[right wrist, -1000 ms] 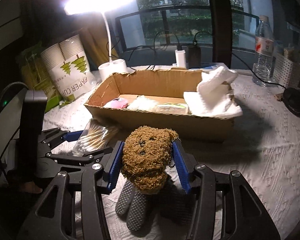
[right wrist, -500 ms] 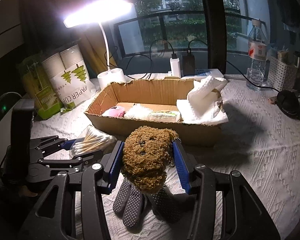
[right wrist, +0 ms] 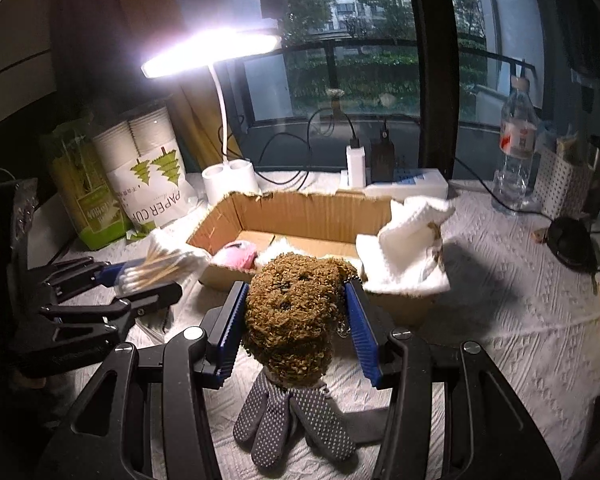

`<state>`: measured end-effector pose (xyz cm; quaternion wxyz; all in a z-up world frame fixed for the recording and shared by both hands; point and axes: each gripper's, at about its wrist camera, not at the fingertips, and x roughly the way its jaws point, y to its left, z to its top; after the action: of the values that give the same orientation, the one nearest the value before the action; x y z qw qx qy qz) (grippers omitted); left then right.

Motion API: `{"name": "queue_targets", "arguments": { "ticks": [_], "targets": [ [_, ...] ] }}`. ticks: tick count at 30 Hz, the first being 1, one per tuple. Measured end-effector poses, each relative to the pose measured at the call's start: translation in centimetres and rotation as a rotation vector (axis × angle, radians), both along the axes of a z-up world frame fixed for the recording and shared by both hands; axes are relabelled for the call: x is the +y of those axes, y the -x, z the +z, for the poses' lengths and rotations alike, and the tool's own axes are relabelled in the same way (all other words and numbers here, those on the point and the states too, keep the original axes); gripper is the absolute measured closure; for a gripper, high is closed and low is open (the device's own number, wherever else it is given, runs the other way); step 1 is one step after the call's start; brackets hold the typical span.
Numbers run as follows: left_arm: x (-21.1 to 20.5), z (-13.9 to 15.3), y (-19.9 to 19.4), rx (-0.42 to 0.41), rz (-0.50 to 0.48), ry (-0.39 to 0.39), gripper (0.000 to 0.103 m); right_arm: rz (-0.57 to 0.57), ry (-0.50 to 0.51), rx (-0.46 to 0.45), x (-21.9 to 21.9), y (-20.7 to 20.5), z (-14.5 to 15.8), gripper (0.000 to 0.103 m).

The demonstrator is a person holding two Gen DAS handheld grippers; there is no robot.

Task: Organize soft objects
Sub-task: 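Carry the swab bag into the box and open the left gripper while the right carries the teddy bear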

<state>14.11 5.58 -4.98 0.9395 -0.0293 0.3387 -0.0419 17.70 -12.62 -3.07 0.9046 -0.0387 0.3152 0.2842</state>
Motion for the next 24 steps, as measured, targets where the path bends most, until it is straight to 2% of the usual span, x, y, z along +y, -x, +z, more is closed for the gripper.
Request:
{"name": "queue_targets", "arguments": {
  "ticks": [14, 24],
  "targets": [
    [0.8, 3.1, -1.2, -0.091, 0.015, -0.001, 0.055, 0.025, -0.001, -0.053, 1.4, -1.7, 2.2, 0.051],
    [1.4, 4.7, -3.3, -0.146, 0.022, 0.003, 0.055, 0.042, -0.001, -0.070, 2.6, -3.5, 2.5, 0.051]
  ]
}}
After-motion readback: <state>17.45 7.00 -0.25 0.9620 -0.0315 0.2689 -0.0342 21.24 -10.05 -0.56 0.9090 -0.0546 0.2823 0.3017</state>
